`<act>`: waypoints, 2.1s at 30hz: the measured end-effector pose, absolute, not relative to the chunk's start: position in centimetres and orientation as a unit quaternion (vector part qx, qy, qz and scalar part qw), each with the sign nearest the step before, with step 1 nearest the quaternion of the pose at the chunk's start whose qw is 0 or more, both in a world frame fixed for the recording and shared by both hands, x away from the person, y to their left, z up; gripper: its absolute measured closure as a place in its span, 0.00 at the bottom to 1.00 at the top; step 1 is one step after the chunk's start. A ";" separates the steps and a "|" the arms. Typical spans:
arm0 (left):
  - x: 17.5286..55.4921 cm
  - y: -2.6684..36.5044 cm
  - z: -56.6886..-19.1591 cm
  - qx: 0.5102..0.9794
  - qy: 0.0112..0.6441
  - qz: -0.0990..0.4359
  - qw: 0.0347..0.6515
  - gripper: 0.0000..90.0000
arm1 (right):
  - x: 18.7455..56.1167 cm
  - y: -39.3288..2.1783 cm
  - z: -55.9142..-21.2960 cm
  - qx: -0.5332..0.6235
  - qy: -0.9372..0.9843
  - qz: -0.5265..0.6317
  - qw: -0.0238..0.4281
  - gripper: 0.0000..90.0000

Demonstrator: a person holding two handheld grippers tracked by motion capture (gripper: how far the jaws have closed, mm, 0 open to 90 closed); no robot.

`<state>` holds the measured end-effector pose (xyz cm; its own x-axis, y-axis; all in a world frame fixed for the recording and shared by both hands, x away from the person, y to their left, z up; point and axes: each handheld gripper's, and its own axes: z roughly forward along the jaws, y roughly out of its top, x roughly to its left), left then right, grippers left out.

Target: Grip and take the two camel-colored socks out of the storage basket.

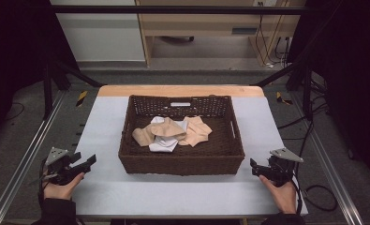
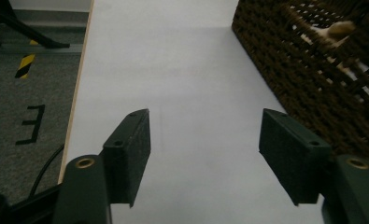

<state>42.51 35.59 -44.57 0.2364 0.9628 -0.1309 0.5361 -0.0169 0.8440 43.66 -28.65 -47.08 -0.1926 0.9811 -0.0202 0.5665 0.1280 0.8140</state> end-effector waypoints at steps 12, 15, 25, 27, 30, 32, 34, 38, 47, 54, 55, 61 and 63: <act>42.5 34.0 -42.2 0.660 0.541 0.261 0.450 0.45 | 43.6 -28.5 -47.1 0.559 0.691 0.345 0.301 0.04; 42.7 33.8 -41.7 0.664 0.534 0.262 0.454 0.45 | 43.7 -28.5 -47.1 0.560 0.693 0.342 0.300 0.04; 43.8 32.3 -38.9 0.655 0.513 0.268 0.487 0.43 | 43.6 -28.6 -47.1 0.563 0.690 0.339 0.304 0.04; 44.1 31.9 -38.2 0.652 0.509 0.270 0.494 0.43 | 43.6 -28.6 -47.1 0.562 0.690 0.338 0.306 0.04; 44.5 31.2 -37.2 0.647 0.501 0.271 0.506 0.42 | 43.6 -28.6 -47.1 0.562 0.689 0.339 0.308 0.04; 44.7 30.8 -36.7 0.647 0.497 0.272 0.510 0.42 | 43.5 -28.6 -47.0 0.562 0.688 0.340 0.308 0.04; 44.8 30.5 -36.5 0.647 0.496 0.271 0.512 0.41 | 43.5 -28.7 -47.0 0.562 0.687 0.341 0.308 0.04; 45.4 29.1 -35.8 0.647 0.487 0.273 0.519 0.40 | 43.5 -28.6 -47.0 0.561 0.687 0.343 0.308 0.04; 46.3 26.8 -34.9 0.658 0.473 0.267 0.522 0.40 | 43.5 -28.6 -46.9 0.561 0.685 0.345 0.312 0.04; 47.3 24.5 -33.9 0.667 0.459 0.264 0.524 0.39 | 43.5 -28.6 -46.9 0.561 0.684 0.347 0.311 0.05; 47.4 24.2 -33.8 0.668 0.457 0.264 0.524 0.39 | 43.5 -28.6 -46.9 0.562 0.684 0.347 0.311 0.05; 48.1 22.6 -33.4 0.673 0.448 0.262 0.527 0.39 | 43.5 -28.6 -46.9 0.562 0.683 0.348 0.311 0.05; 48.4 22.0 -33.3 0.677 0.445 0.264 0.524 0.39 | 43.5 -28.6 -46.8 0.561 0.683 0.348 0.312 0.05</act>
